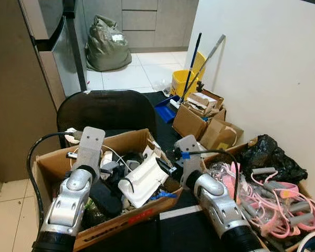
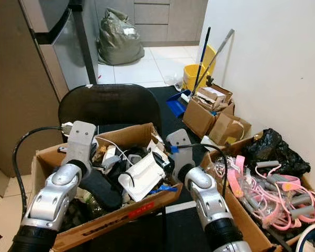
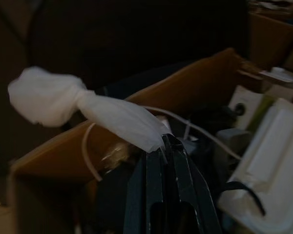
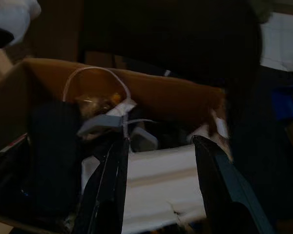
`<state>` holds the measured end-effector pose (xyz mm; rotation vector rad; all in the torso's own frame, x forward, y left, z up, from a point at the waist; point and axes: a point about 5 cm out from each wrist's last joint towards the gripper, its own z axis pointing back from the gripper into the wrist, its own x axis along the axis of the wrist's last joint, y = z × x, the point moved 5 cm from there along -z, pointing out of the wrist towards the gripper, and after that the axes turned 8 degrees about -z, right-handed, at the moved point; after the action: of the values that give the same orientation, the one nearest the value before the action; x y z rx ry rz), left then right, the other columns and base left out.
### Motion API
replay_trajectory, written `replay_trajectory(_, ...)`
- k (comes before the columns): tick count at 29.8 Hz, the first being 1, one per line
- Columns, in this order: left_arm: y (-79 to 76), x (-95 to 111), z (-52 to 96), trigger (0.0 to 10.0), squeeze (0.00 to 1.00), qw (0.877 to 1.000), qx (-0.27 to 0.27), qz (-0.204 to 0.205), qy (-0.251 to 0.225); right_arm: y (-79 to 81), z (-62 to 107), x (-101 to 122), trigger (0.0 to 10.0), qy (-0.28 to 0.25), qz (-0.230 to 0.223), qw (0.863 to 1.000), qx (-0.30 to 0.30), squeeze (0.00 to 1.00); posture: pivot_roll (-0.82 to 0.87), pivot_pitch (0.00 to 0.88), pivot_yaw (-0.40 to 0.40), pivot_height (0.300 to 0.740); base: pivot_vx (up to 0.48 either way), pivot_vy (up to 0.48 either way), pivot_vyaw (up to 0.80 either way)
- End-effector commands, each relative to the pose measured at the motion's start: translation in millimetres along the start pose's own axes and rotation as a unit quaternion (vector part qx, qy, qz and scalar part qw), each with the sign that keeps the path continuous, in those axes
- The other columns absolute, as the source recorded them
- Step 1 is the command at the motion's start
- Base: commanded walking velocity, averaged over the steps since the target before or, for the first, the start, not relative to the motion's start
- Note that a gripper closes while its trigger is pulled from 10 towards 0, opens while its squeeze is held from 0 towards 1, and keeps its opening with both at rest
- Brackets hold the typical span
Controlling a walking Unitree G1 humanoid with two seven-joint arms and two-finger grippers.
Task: Picking trash to rubbish bin
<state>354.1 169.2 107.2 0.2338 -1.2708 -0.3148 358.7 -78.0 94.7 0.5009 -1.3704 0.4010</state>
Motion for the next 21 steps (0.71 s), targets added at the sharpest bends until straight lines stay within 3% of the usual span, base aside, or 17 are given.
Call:
replay_trajectory(1, 1.5, -7, 3.3, 10.0, 0.0, 1.0, 0.002, -0.002, 0.012, 4.3, 0.1, -8, 10.0, 0.015, 0.001, 1.0, 0.007, 0.0, -0.04, 0.098, -0.048, 0.74, 0.0, 0.0, 0.8)
replay_trajectory(10, 1.0, -11, 4.5, 10.0, 0.0, 1.0, -0.003, -0.007, 0.019, 4.5, 1.0, -9, 10.0, 0.017, 0.002, 1.0, 0.007, 0.0, -0.04, 0.104, -0.044, 0.74, 0.0, 0.0, 0.8)
replay_trajectory(14, -2.8, -13, 4.7, 10.0, 0.0, 0.999, -0.022, -0.012, 0.029, 3.0, 2.4, -9, 10.0, 0.017, 0.002, 1.0, 0.004, 0.0, -0.03, 0.107, -0.043, 0.74, 0.0, 0.0, 0.0)
replay_trajectory(21, -28.7, -23, 10.4, 10.0, 0.0, 0.989, -0.134, -0.003, 0.061, 3.1, 3.2, -14, 10.0, 0.027, -0.006, 1.0, 0.005, 0.0, -0.03, 0.11, -0.037, 0.74, 0.0, 0.0, 0.0)
